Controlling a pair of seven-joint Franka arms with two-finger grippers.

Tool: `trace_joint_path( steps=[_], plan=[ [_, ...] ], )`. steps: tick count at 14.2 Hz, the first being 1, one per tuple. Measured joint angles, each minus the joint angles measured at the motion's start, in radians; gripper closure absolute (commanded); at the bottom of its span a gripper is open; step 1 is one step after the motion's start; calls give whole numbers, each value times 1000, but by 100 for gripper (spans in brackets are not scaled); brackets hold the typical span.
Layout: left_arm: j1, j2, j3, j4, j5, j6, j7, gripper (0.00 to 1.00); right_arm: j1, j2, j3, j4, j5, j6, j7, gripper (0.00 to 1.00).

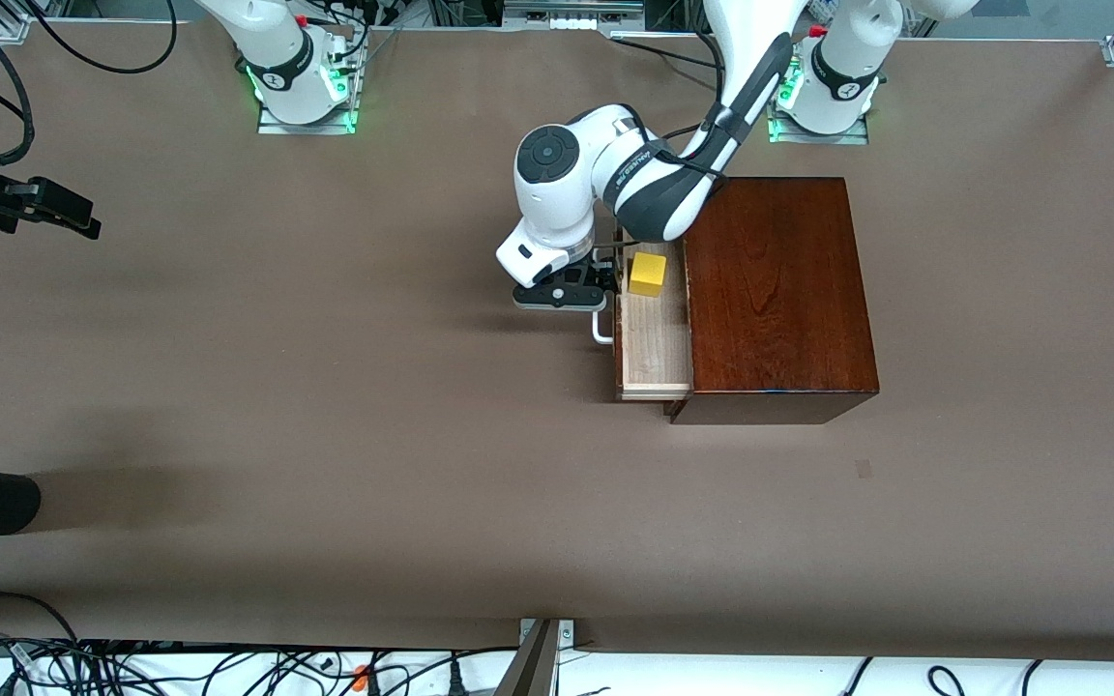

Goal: Open drawer, take yellow block, close drawer

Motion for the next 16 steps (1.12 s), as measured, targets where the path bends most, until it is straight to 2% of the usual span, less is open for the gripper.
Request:
trace_joint_path(
  steps=[4, 7, 9, 13, 16],
  plan=[
    [-2, 0, -6, 18, -2, 2, 1, 0, 0, 0, -1, 0, 0, 0, 0, 0],
    [-8, 1, -7, 40, -2, -47, 6, 0, 0, 0, -1, 0, 0, 0, 0, 0],
    [-9, 1, -8, 75, -2, -107, 7, 0, 0, 0, -1, 0, 0, 0, 0, 0],
    [8, -23, 1, 229, -3, -303, 21, 0, 0, 0, -2, 0, 0, 0, 0, 0],
    [94, -98, 4, 272, -9, -394, 99, 0, -1, 0, -2, 0, 0, 0, 0, 0]
  ],
)
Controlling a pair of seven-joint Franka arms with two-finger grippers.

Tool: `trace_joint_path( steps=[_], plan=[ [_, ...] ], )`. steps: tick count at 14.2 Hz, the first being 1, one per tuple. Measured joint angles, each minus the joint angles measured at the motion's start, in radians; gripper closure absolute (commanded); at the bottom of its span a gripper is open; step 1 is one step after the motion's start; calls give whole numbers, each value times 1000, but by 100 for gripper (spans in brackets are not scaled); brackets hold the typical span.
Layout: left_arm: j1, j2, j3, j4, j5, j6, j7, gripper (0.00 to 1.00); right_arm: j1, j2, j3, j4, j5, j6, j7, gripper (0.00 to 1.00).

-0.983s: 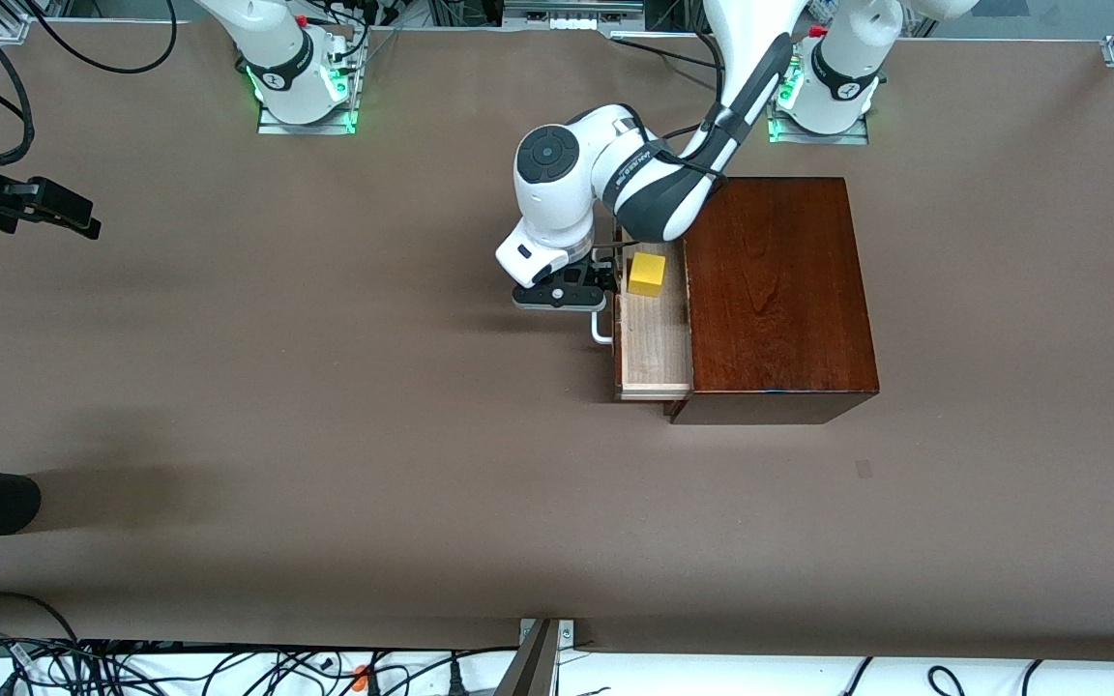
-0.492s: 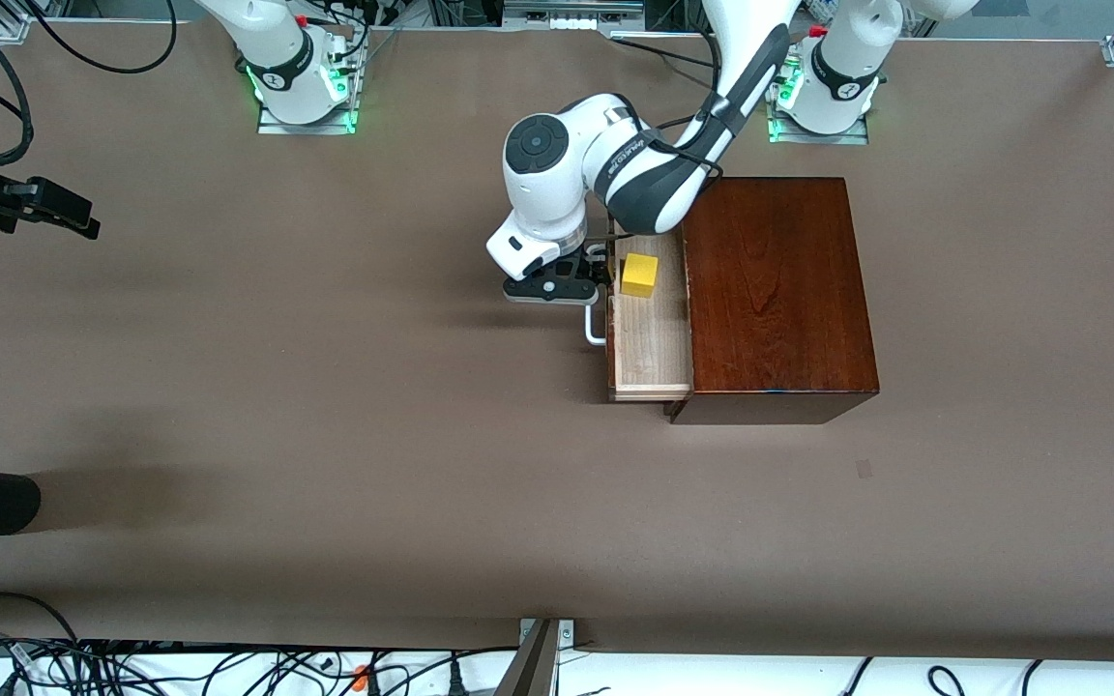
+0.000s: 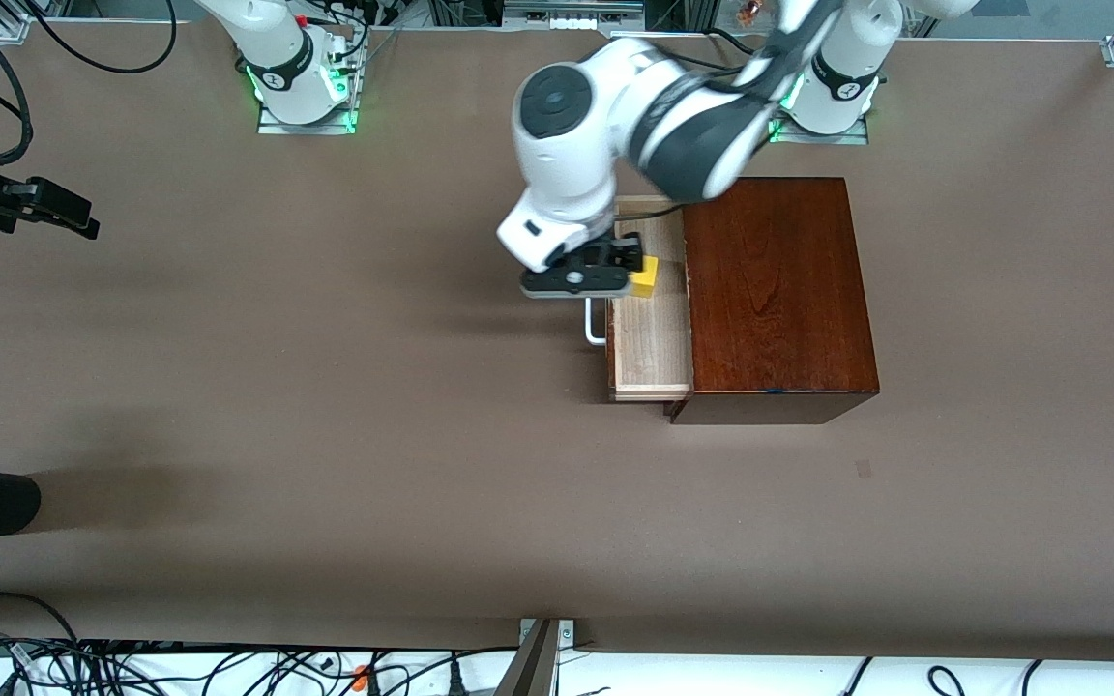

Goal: Open drawer, take yellow block, close drawer

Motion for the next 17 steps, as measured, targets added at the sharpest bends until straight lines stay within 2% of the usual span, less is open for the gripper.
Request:
trace_joint_path(
  steps=[3, 5, 7, 9, 12, 14, 16, 17],
  plan=[
    [112, -70, 0, 3, -4, -93, 155, 0, 0, -1, 5, 1, 15, 0, 15, 0],
    [197, -112, 1, 4, -15, -148, 319, 0, 1, -3, 39, 3, 49, 0, 152, 0],
    [301, -153, 3, 4, -77, -209, 481, 0, 3, -6, 122, 10, 62, 1, 371, 0],
    [417, -187, 4, 4, -130, -267, 617, 0, 7, -7, 242, 40, 65, 1, 633, 0],
    [556, -221, 3, 4, -143, -332, 749, 0, 27, -5, 402, 55, 66, 2, 1042, 0],
    [602, -238, 7, 2, -143, -352, 771, 0, 70, 13, 464, 55, 66, 19, 1299, 0],
    [610, -274, 10, -23, -142, -338, 765, 0, 147, 47, 481, 55, 66, 87, 1551, 0],
    [613, -306, 11, -63, -141, -289, 761, 0, 193, 70, 482, 55, 66, 133, 1679, 0]
  ],
)
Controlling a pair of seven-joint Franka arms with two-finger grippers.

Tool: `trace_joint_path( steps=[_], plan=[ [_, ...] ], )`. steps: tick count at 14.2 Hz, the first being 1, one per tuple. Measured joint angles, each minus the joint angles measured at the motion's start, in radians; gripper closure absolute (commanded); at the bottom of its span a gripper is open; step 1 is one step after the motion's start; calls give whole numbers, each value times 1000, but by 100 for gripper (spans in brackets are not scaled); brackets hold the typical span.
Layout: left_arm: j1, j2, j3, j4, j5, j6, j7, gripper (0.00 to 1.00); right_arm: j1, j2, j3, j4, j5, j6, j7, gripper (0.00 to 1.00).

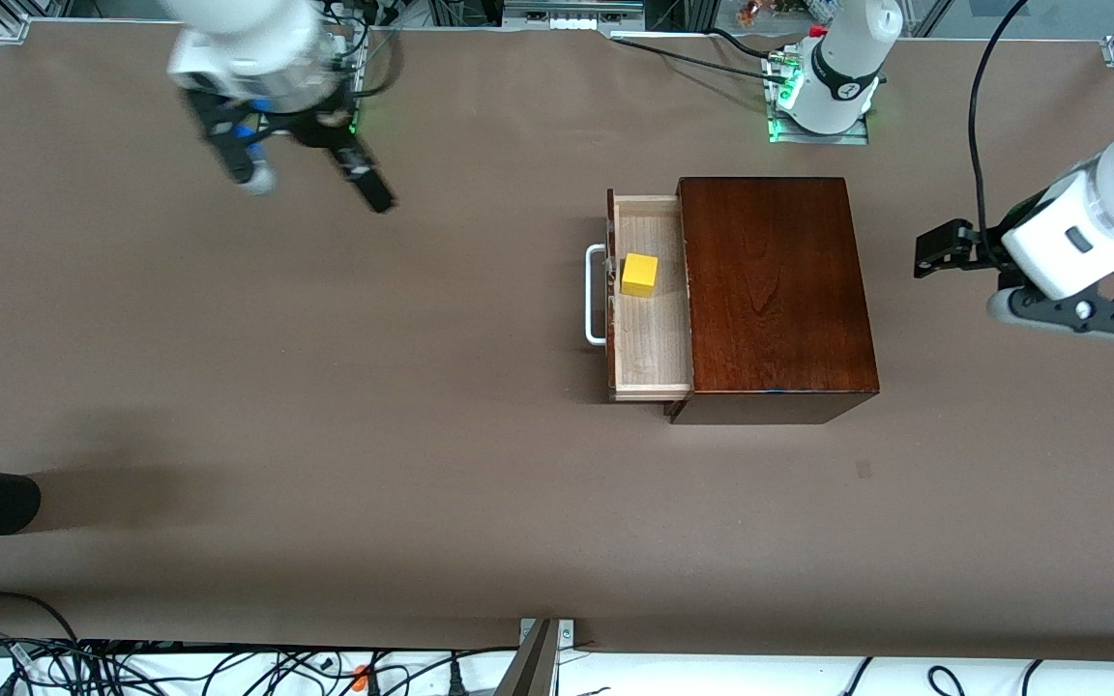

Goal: Open drawer, take yellow block, close drawer
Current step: 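Lower the right gripper into the drawer and grasp the yellow cube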

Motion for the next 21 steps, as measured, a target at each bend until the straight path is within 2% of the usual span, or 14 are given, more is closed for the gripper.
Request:
trace_joint_path(
  steps=[5, 7, 12, 16, 21],
  plan=[
    [28, -177, 3, -291, 0, 242, -2, 0, 210, 149, 1, 41, -33, 175, 556, 0],
    [40, -211, 0, -340, 9, 252, -1, 0, 281, 231, 1, 108, -75, 217, 740, 0],
    [41, -218, -13, -342, 62, 250, -22, 0, 417, 466, -5, 300, -184, 314, 1022, 0],
    [45, -218, -13, -342, 62, 248, -28, 0, 445, 578, -19, 335, -223, 402, 1027, 0],
    [45, -218, -17, -342, 62, 247, -45, 0, 509, 656, -100, 341, -226, 456, 1036, 0]
  ],
)
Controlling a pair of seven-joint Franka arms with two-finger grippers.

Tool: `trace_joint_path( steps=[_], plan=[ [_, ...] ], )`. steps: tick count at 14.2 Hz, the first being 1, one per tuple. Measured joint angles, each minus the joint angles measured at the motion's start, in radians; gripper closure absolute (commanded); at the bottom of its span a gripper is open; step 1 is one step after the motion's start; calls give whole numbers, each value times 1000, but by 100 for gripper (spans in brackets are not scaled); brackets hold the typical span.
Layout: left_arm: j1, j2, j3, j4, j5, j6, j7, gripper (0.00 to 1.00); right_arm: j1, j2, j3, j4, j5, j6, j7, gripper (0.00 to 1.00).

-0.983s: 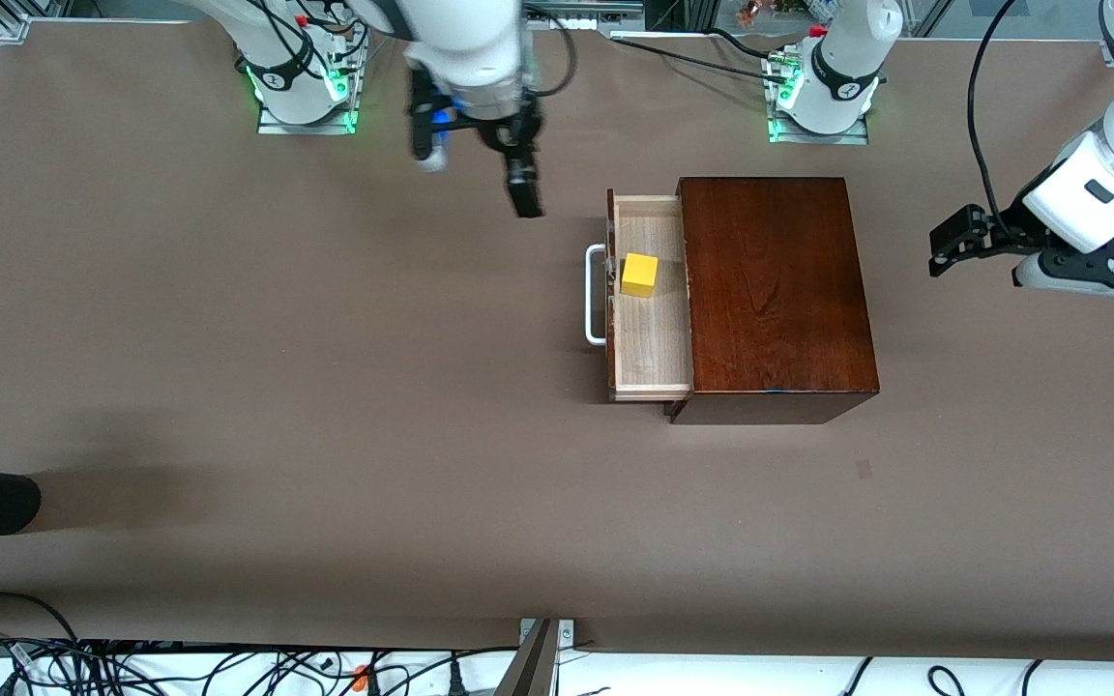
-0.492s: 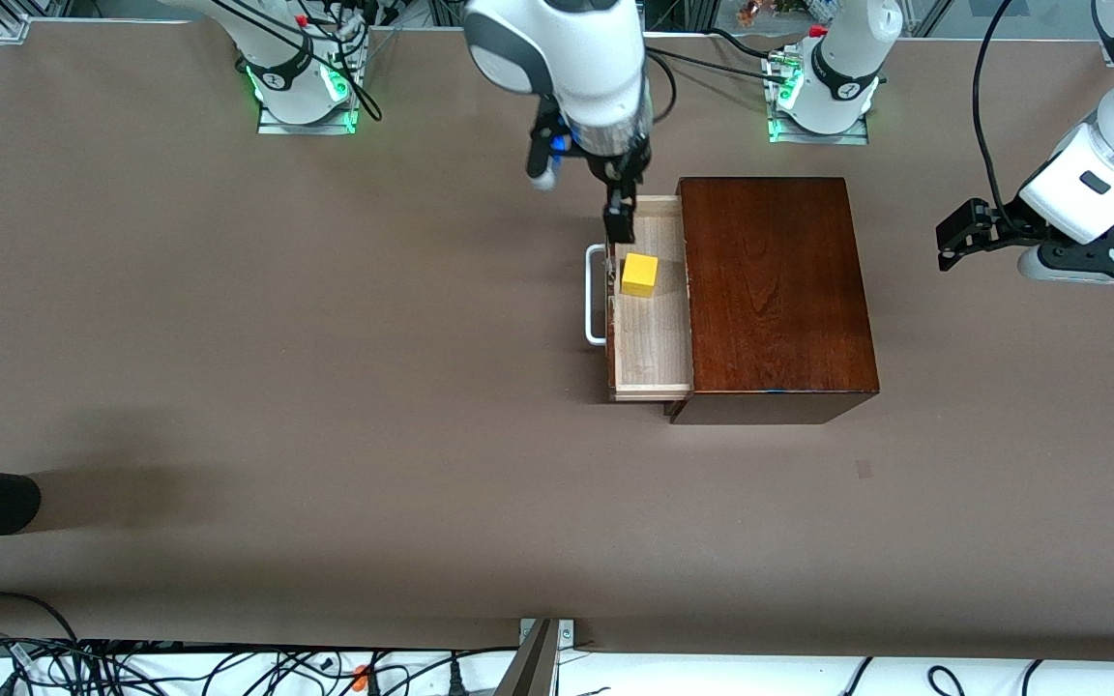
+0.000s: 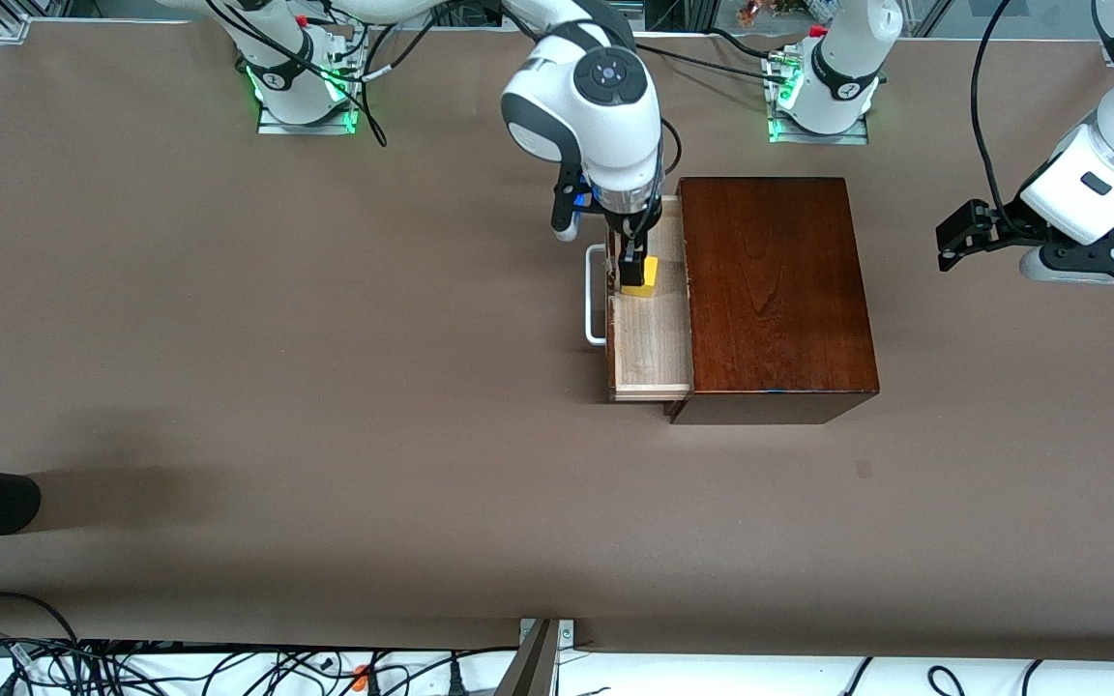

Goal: Open drawer, take yellow block, close drawer
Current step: 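Lower the right gripper into the drawer and grasp the yellow cube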

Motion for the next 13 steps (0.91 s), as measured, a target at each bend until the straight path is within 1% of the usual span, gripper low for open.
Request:
trace_joint_path(
  steps=[3, 6, 7, 8, 9, 10, 13],
  plan=[
    [0, 0, 0, 0, 0, 0, -14, 0, 30, 35, -35, 2, 0, 27, 1, 0],
    [0, 0, 0, 0, 0, 0, -15, 0, 38, 64, -42, 3, 0, 34, 1, 0],
    [0, 0, 0, 0, 0, 0, -15, 0, 38, 71, -42, 3, 0, 36, 1, 26],
    [0, 0, 0, 0, 0, -1, -15, 0, 38, 77, -42, 4, 0, 41, 1, 74],
    [0, 0, 0, 0, 0, -1, -15, 0, 38, 81, -43, 4, -1, 46, 1, 95],
    [0, 0, 0, 0, 0, -1, -16, 0, 38, 82, -43, 4, -5, 48, 0, 99],
    [0, 0, 0, 0, 0, -1, -16, 0, 38, 81, -43, 21, -11, 49, 0, 99]
  ],
)
